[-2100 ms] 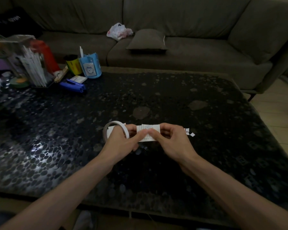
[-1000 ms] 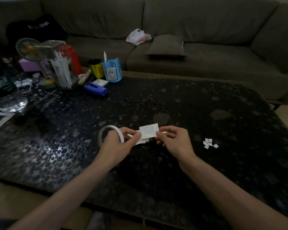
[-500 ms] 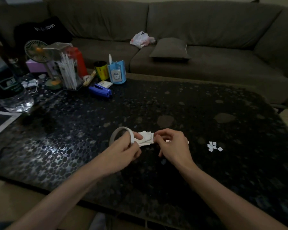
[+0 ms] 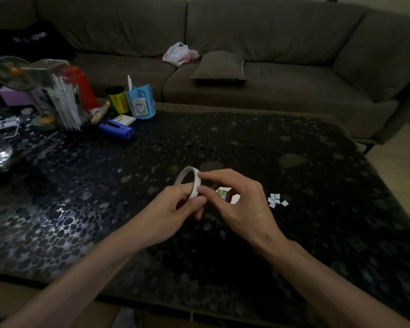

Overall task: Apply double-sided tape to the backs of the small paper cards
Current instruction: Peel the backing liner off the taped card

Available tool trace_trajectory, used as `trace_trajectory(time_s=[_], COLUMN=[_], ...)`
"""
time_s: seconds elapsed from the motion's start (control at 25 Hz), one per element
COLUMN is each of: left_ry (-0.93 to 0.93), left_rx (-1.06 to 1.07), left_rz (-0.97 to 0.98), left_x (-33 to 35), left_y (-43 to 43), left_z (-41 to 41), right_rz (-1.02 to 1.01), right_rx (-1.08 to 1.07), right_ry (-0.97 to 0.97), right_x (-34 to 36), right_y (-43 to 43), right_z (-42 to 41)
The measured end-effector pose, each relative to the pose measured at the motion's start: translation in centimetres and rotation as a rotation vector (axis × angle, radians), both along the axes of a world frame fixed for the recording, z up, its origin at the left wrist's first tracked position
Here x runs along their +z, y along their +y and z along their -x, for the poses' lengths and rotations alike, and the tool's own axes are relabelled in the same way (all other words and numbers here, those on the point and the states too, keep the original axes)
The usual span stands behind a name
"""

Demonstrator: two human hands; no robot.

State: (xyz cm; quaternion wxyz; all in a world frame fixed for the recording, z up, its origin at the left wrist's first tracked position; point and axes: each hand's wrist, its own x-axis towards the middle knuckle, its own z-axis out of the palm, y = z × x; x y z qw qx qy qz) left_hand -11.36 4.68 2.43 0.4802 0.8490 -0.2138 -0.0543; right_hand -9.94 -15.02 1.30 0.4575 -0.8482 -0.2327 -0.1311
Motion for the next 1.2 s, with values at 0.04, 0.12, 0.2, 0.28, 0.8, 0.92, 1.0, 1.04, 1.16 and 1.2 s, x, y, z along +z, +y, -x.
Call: trace_trajectory(time_s=[0.04, 0.12, 0.2, 0.28, 0.8, 0.92, 1.0, 1.04, 1.16, 1.2], left_ry=[-0.012, 0.024, 0.023, 0.002, -0.027, -0.045, -0.112, -0.154, -0.243, -0.259], left_rx=[-0.001, -0.022, -0.043, -0.056, -0.112, -0.102, -0.081, -0.073, -0.091, -0.104], left_rz=[-0.02, -0.015, -0.032, -0.036, -0.024, -0.014, -0.095, -0.16, -0.337, -0.368], left_x=[-0.1, -0.3, -0.1, 0.3, -0.6, -0.3, -0.2, -0.1, -0.1, -0.1], left_y=[-0.6, -1.9, -2.9, -3.6, -4.0, -3.9, -3.6, -3.3, -3.0, -3.0], left_z=[-0.1, -0.2, -0.2, -0.4, -1.0, -1.1, -1.2, -1.2, -1.2, -1.2], right_rz=[-0.007, -0.003, -0.002, -0.016, 0.002, -0.037, 0.034, 0.071, 0.157, 0.178], right_rx=[-0.026, -0.069, -0.093, -0.101, -0.171, -0.104, -0.064, -0.048, 0.012, 0.031], right_ry=[-0.008, -0.022, -0.027, -0.01, -0.122, -0.014, 0.055, 0.079, 0.139, 0.152], right_x=[0.0, 0.0, 0.0, 0.0, -0.5, 0.1, 0.3, 0.4, 0.6, 0.6], right_y=[-0.5, -1.5, -2.2, -2.9, -3.5, -3.5, -3.6, -3.7, -4.1, -4.2], right_z=[0.0, 0.2, 0.4, 0.6, 1.5, 1.1, 0.8, 0.6, 0.1, 0.0])
